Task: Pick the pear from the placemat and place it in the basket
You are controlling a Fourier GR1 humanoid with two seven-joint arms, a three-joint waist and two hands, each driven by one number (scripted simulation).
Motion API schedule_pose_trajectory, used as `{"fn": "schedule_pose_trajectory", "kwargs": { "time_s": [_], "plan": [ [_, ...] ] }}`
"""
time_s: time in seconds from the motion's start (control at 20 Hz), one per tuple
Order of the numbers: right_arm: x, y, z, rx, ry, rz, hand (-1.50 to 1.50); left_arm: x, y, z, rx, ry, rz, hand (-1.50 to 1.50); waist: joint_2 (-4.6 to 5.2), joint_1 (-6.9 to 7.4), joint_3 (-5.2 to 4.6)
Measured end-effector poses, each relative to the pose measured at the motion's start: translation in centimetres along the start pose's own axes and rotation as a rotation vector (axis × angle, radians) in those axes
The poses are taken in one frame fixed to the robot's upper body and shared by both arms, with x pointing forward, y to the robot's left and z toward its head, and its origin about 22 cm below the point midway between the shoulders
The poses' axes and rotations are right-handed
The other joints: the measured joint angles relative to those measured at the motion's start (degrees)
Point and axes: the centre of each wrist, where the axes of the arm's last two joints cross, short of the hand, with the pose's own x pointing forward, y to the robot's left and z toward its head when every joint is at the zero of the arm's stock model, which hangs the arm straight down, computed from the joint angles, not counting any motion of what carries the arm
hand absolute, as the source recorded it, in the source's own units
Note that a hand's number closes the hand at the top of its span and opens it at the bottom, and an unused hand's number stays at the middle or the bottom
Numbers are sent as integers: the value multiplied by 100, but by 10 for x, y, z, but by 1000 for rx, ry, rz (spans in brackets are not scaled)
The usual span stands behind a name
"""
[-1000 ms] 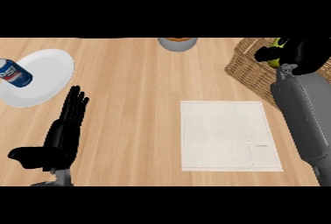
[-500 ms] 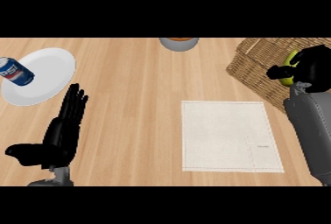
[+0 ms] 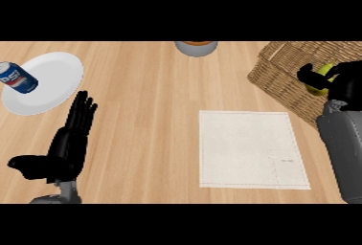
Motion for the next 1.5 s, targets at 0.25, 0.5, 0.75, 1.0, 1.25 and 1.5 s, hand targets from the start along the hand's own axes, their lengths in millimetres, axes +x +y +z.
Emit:
{"fn": "schedule_pose_trajectory", "kwargs": {
  "time_s": [0.25, 0.5, 0.75, 1.0, 1.25, 1.5],
  "plan": [
    [-15, 3, -9, -17, 62, -28, -150, -1, 2, 1, 3, -2, -1, 0, -16, 2, -15],
    [-33, 10, -15, 8, 68, -19, -150, 2, -3, 4, 1, -1, 1, 0, -4, 3, -4],
    [-36, 11, -19, -23, 38, -78, -150, 4, -1, -1, 2, 0, 4, 0, 22, -2, 22],
    [-38, 6, -21, -126, -13, -145, -150, -2, -2, 0, 4, -2, -5, 0, 28, -6, 27],
    [-30, -18, -20, -242, -39, -162, -150, -2, -2, 1, 12, -4, -11, 0, 17, -31, 26],
    [-41, -47, -16, -321, -4, -160, -150, -1, 6, 0, 17, -1, -9, 0, 9, -63, 26]
  ]
}}
